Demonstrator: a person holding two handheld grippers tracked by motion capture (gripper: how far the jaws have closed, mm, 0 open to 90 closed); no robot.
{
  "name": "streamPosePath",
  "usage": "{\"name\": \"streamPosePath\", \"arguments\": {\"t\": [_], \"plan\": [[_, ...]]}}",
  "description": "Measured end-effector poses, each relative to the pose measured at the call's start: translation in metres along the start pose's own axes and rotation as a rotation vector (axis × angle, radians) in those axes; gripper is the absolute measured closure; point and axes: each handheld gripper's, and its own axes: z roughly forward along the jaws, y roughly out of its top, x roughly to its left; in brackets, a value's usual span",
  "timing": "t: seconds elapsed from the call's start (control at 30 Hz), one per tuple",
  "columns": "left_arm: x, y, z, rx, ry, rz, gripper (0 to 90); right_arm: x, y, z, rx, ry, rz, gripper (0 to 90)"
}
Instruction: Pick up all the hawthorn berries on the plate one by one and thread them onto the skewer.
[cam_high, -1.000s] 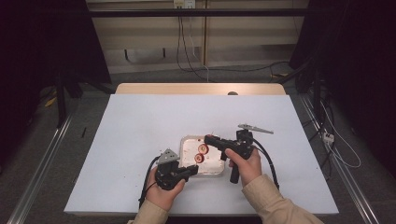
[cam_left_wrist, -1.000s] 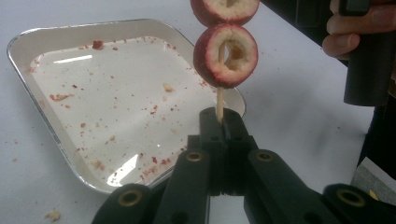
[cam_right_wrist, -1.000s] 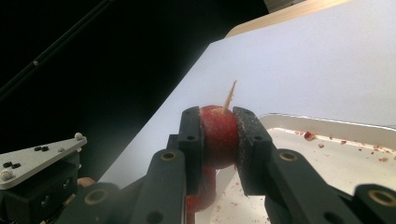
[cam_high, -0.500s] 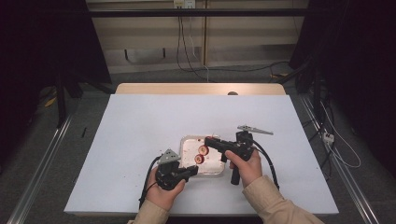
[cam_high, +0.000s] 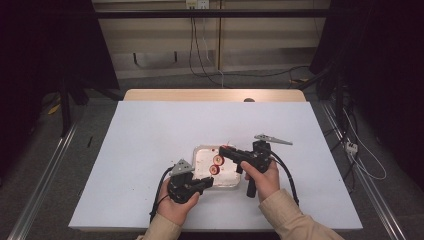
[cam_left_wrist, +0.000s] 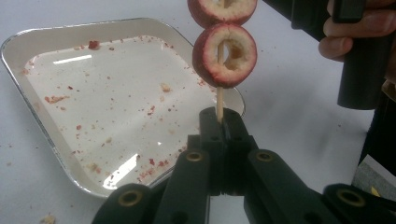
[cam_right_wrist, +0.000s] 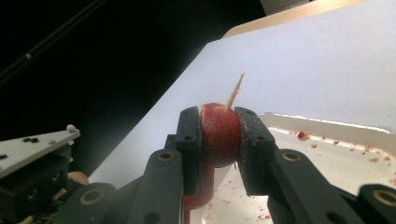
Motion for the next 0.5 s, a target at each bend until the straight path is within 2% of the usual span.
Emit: {"name": "streamPosePath", "arguments": {"t": [0.1,0.3,0.5], "plan": [[0.0013,0.0002,-0.0014,-0.002,0.0,0.0,89.7,0.0004,-0.0006,0.0012,-0.012,-0.002,-0.022,70.7],[0.003,0.001,-0.0025,-0.014,-0.003,-0.015,89.6,0.0001,0.0012,0.0003,-0.019,-0.03,-0.03,56.5],[0.0069,0.0023,-0.0035,-0.018,0.003,-0.026,89.6,-0.0001,0.0024,-0.0033,-0.018,-0.05,-0.074,46.3]]}}
